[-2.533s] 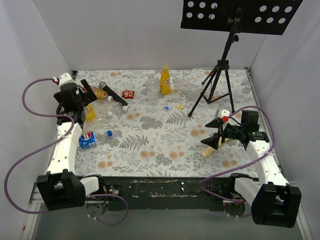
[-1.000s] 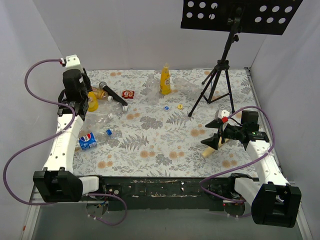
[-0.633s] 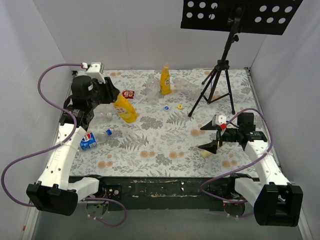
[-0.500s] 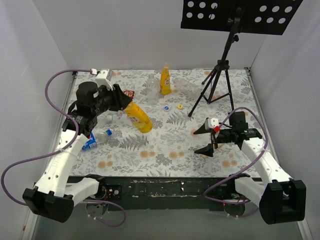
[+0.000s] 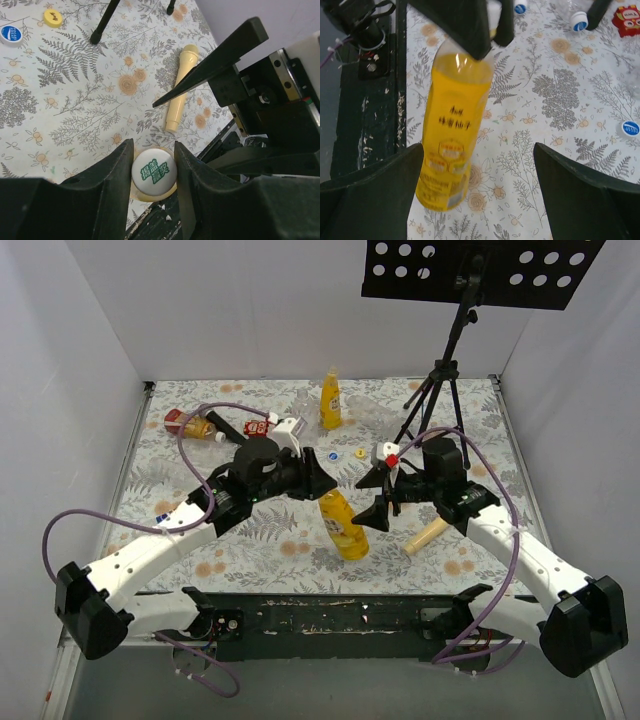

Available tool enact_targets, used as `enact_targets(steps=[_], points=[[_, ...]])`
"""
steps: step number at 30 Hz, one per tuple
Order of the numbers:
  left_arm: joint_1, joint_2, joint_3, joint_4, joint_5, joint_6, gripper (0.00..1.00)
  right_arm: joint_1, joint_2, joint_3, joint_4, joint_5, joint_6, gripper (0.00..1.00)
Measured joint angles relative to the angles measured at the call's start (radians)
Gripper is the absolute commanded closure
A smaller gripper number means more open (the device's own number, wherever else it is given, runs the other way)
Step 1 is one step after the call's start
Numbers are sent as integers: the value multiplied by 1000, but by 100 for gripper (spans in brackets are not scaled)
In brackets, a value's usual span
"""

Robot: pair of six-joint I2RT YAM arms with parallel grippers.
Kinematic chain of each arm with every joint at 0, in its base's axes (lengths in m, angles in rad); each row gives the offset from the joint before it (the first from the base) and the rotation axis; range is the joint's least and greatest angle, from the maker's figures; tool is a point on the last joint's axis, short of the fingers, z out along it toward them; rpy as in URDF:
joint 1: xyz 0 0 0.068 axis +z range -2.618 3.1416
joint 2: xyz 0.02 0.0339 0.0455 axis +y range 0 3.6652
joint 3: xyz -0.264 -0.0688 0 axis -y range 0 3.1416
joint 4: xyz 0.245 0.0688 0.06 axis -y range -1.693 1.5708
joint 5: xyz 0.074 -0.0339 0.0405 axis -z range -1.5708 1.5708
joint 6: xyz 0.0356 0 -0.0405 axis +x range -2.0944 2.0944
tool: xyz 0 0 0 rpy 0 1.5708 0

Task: Unscrew the bottle caps
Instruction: Pick up the plastic bottle at the center of the board, then unscrew the bottle cap from the plastic bottle.

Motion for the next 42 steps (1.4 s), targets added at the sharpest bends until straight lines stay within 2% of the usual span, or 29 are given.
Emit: enact_targets(steps=[3, 4, 13, 16, 19, 22, 23, 26, 27, 28, 29, 32, 38, 42], points=[[-61, 50, -5, 39, -73, -26, 100, 10, 8, -18, 98, 57, 154, 2], [-97, 87, -5, 73, -142, -39, 100, 27, 6, -84, 198, 75, 263, 2], [-127, 126, -5, 130, -220, -65, 100, 46, 31, -192, 297, 167, 364, 2], [-130, 130, -4, 142, -220, -76, 100, 47, 71, -192, 324, 183, 366, 7], [-130, 130, -4, 156, -220, -87, 100, 47, 118, -192, 345, 184, 367, 30], [-130, 130, -5, 163, -224, -94, 100, 48, 153, -190, 356, 171, 356, 70], [-130, 130, -6, 169, -230, -95, 100, 49, 155, -189, 365, 164, 333, 81], [-129, 121, -17, 186, -241, -106, 98, 67, 148, -188, 366, 133, 317, 98], [-130, 116, -24, 197, -242, -108, 86, 65, 142, -189, 364, 132, 311, 99], [-130, 108, -31, 208, -242, -107, 69, 62, 133, -192, 363, 132, 297, 99], [-130, 100, -37, 214, -239, -105, 48, 61, 121, -198, 362, 133, 284, 99], [-143, 52, -60, 228, -212, -82, 2, 49, 58, -229, 344, 108, 227, 99], [-129, -125, -60, 205, -106, 74, 2, -84, -13, -247, 177, -41, -4, 99], [-128, -198, -57, 171, 91, 251, 6, -138, 23, -208, -46, -104, -237, 99]])
